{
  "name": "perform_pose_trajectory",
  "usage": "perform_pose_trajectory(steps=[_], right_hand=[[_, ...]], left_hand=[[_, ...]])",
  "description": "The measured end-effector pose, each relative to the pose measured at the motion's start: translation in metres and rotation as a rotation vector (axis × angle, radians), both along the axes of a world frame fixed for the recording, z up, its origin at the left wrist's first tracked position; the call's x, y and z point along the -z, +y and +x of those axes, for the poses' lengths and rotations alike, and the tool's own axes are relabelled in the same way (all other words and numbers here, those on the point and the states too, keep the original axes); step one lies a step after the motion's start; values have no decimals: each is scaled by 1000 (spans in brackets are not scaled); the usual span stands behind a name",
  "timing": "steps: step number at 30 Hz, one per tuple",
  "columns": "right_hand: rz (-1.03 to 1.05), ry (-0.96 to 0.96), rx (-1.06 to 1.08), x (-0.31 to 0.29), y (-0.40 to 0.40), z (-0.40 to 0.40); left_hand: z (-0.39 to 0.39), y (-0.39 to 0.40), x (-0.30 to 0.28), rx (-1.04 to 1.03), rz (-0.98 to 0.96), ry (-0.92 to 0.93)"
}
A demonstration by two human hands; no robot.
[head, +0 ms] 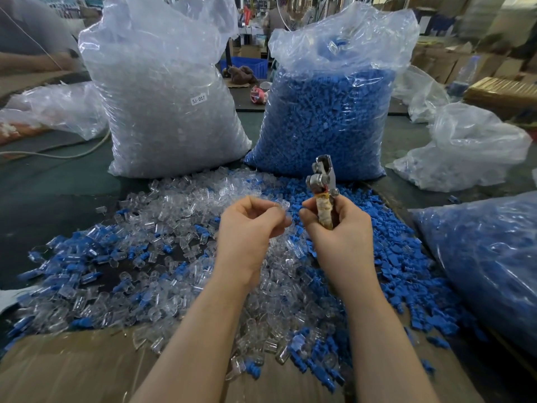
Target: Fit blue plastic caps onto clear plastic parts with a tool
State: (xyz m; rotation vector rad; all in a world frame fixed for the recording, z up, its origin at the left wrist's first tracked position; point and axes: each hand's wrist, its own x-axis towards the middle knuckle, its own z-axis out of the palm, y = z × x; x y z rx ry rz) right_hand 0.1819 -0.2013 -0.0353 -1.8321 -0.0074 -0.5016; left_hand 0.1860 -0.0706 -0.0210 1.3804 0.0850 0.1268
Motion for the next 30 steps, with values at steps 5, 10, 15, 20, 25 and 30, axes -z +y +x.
perform_pose_trajectory(steps=[5, 10, 15, 20, 25, 30], right_hand=[[-4, -4, 7, -1, 0, -1], [-86, -5, 2, -3, 2, -2], [-138, -39, 31, -5, 5, -4], [-131, -40, 27, -7, 3, -4], [-182, -16, 12, -6, 4, -5], [-188, 3, 30, -6, 3, -4]], left_hand=[[-1, -2, -1, 40, 41, -9], [-2, -4, -1, 14, 133, -13], [-3, -2, -1, -62, 312, -47], [-4, 3, -2, -133, 504, -69], [-5, 3, -3, -90, 588, -116], [-4, 2, 0, -39, 651, -174]])
